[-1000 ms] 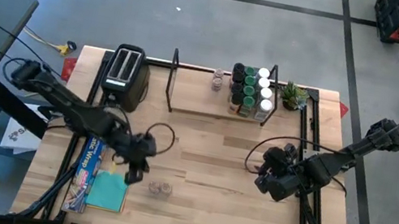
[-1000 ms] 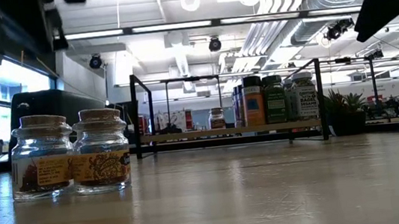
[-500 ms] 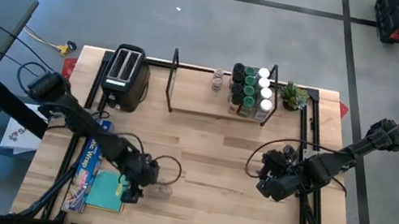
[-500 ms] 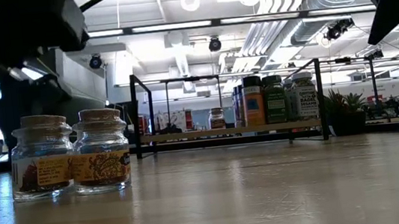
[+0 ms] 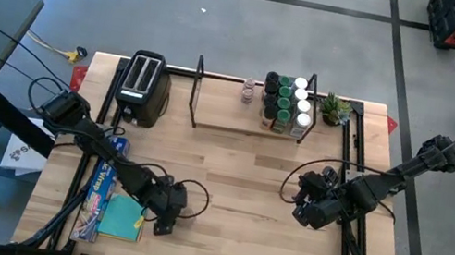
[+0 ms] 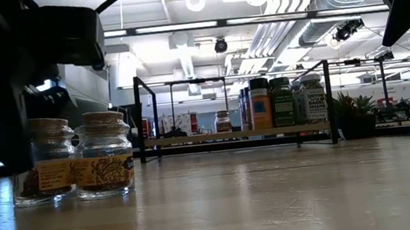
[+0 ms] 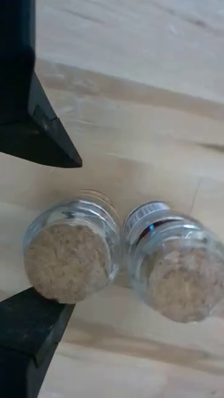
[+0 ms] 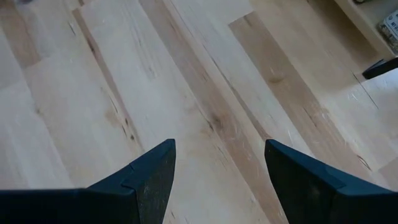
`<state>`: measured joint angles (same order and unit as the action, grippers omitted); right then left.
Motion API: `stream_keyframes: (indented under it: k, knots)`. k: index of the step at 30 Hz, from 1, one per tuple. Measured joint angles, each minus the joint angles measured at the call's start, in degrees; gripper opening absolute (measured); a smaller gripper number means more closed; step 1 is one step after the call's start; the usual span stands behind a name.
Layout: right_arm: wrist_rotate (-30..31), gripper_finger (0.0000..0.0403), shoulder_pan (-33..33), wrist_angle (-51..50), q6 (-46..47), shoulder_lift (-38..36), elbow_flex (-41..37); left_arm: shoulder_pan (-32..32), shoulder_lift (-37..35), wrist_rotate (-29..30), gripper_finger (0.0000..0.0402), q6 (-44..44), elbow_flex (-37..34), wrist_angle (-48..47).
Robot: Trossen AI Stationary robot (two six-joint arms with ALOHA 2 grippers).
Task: Shelf spices
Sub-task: Put the brown seasoning bottle on the shelf and align it with the other brown seasoning bottles
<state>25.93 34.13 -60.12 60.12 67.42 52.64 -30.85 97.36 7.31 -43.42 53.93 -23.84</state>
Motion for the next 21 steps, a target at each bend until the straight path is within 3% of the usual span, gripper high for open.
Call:
stream_keyframes:
  k: [11, 21]
  knots:
    - [0.0, 0.024, 0.0, 0.0, 0.9, 0.0, 0.0, 0.5, 0.0, 2.7, 0.0274, -1.1, 0.0, -0.2]
    - [-1.9, 0.024, 0.0, 0.0, 0.9, 0.0, 0.0, 2.4, -0.9, 4.3, 0.0179, -1.1, 0.0, -4.4]
